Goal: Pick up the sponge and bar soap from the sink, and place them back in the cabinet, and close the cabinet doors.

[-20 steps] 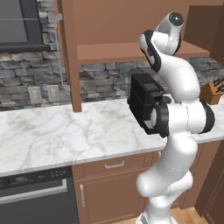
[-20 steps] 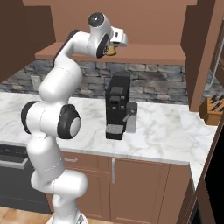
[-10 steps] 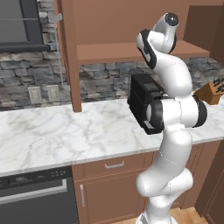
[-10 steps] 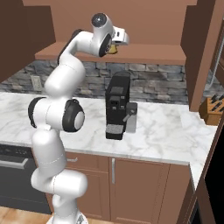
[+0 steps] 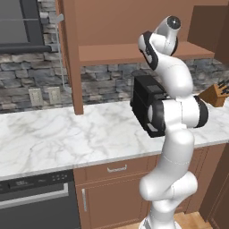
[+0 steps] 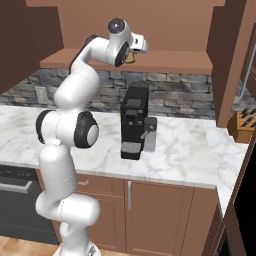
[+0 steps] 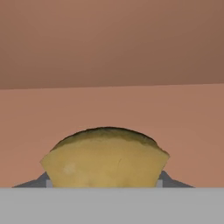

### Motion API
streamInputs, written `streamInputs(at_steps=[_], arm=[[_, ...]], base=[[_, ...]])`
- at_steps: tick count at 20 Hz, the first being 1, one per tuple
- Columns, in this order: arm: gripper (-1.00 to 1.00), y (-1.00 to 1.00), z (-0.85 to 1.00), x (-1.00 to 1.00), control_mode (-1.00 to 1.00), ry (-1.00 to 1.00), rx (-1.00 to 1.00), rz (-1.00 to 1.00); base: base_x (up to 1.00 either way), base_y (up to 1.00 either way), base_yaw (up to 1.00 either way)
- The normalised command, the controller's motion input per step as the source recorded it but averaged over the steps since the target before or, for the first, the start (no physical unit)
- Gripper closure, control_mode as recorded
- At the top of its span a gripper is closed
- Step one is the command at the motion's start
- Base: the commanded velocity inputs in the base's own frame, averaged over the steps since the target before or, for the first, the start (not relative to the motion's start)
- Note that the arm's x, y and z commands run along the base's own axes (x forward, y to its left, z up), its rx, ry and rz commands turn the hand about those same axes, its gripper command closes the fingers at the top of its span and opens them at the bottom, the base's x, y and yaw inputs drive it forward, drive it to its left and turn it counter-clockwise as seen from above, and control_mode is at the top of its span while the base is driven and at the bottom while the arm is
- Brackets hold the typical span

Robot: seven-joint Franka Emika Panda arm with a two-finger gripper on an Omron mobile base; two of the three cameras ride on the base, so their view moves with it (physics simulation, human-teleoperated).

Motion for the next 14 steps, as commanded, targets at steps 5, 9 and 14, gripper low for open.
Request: streamInputs(at_steps=[5,9,14], arm=[[1.00,0.00,-0.18,0.10,-1.00,0.00,0.00,0.03],[1.00,0.00,-0.03,0.00,-1.00,0.00,0.00,0.03],[1.00,0.00,-0.01,0.00,-1.00,0.00,0.00,0.02]], base=[[0.00,0.00,0.00],[0.00,0.00,0.00],[0.00,0.00,0.00]])
